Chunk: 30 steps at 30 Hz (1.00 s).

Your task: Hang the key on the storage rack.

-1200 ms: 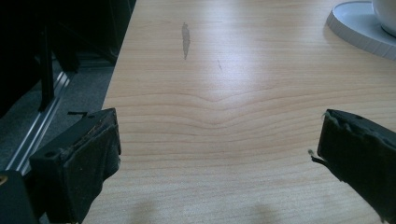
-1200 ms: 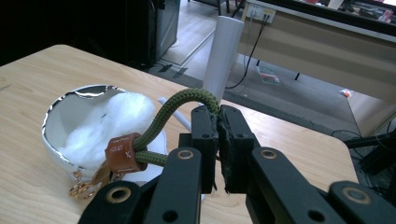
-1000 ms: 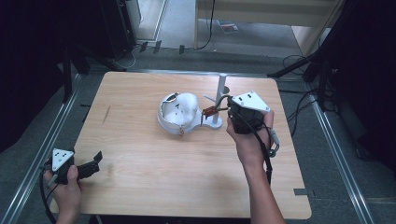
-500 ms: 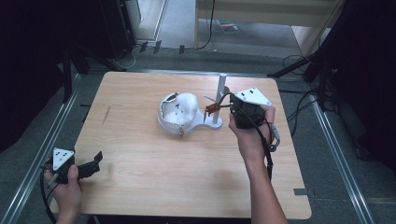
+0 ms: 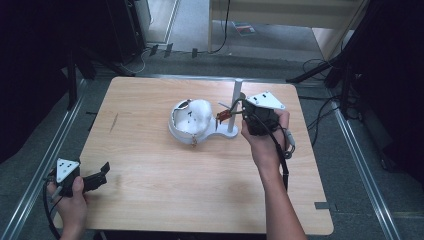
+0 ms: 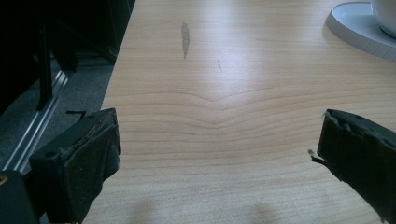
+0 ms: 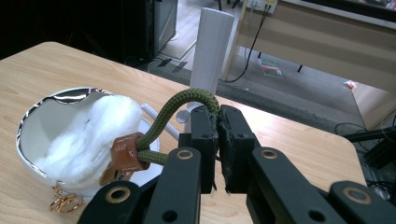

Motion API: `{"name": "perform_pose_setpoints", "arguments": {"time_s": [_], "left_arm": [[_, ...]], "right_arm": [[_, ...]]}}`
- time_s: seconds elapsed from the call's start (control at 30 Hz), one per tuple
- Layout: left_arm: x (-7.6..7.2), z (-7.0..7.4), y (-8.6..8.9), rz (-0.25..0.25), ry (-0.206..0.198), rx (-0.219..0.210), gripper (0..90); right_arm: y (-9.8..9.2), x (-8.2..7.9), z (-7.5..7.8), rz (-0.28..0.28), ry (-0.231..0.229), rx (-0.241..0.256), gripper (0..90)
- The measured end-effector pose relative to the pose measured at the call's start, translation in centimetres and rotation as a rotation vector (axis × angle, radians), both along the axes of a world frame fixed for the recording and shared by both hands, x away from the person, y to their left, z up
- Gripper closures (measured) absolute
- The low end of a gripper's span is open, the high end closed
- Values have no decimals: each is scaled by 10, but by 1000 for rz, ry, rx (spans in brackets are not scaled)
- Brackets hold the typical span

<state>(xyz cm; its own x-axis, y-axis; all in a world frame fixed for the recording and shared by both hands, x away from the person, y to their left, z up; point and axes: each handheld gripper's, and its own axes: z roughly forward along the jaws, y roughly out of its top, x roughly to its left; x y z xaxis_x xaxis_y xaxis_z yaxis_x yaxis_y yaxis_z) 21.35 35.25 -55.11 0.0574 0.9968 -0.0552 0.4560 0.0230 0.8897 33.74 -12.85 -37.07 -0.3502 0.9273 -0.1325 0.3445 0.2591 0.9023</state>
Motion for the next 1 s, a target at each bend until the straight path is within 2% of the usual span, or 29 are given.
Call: {"name": "perform_pose_setpoints", "arguments": {"time_s": [0.47,0.53,0.6,0.67,1.0], "left_arm": [[0,0,-1,0,2,1,0],[0,0,-1,0,1,1,1],[0,0,-1,-1,0,2,0],[0,0,0,-1,-2,3,0],[0,0,-1,0,-1,3,0]], "right_arm": [[0,16,-13,17,24,9,847],[0,18,-15,22,17,9,827],[-1,20,-17,9,10,7,755],[-1,21,-20,-24,-5,-20,674],[-6,19,-25,-17,4,5,618]]}}
